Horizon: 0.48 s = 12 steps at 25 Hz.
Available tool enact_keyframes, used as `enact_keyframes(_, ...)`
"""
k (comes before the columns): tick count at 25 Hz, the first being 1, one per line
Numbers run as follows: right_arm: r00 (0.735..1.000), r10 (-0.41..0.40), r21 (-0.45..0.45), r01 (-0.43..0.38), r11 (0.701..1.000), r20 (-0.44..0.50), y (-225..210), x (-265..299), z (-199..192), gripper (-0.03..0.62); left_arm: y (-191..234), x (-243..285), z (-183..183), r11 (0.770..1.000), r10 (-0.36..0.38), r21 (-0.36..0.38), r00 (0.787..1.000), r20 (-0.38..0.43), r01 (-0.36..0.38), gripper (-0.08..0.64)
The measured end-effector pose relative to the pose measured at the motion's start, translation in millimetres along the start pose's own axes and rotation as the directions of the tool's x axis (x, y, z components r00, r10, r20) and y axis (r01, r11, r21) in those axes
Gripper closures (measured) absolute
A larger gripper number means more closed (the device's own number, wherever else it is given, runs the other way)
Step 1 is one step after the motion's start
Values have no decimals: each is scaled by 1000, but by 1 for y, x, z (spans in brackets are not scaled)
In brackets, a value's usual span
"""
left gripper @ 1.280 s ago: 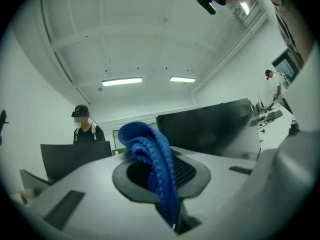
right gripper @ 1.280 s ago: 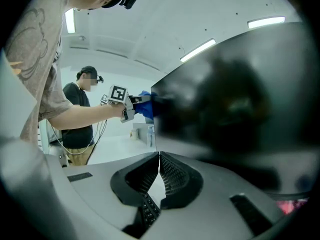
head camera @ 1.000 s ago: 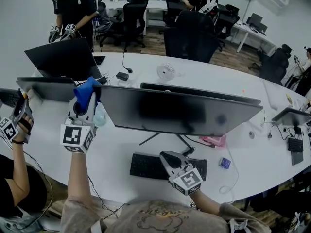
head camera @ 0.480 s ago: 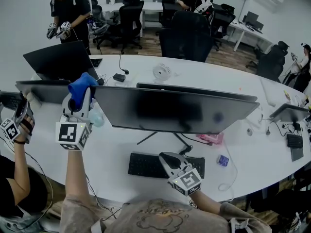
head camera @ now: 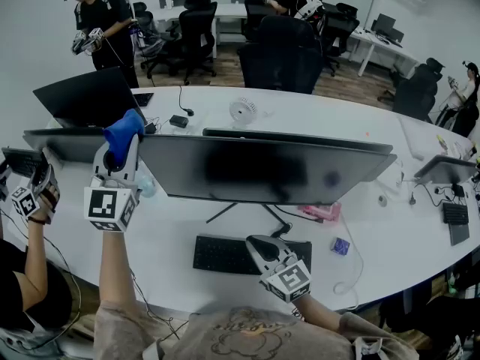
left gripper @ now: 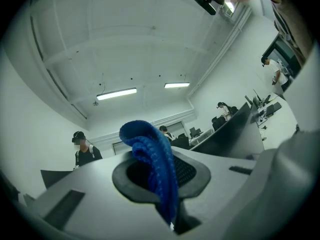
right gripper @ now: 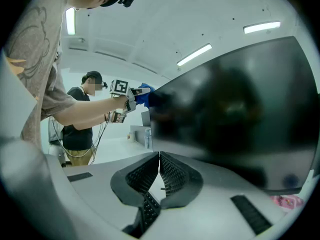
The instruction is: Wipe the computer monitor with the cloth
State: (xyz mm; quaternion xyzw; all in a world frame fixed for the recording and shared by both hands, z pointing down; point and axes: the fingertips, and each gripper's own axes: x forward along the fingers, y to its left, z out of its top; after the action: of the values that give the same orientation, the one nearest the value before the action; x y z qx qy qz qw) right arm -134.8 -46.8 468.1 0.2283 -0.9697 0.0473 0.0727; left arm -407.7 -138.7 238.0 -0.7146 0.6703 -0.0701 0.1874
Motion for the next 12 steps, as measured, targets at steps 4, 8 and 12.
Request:
enact_keyframes(4,1000,-11,10,11,1000,1,-9,-13,-4,571,-17,7,4,1000,-11,4,1000,-4,11,512)
enact_keyframes(8,1000,-19,9,19,1000,6,-17,-26,0,571,-33,13,11,1000,-26,2,1000,-2,26,512)
enact_keyframes(12,1000,-27,10,27,1000,8,-26,-38,0,571,-52,20,17,999,-43,1,999,4,43,512)
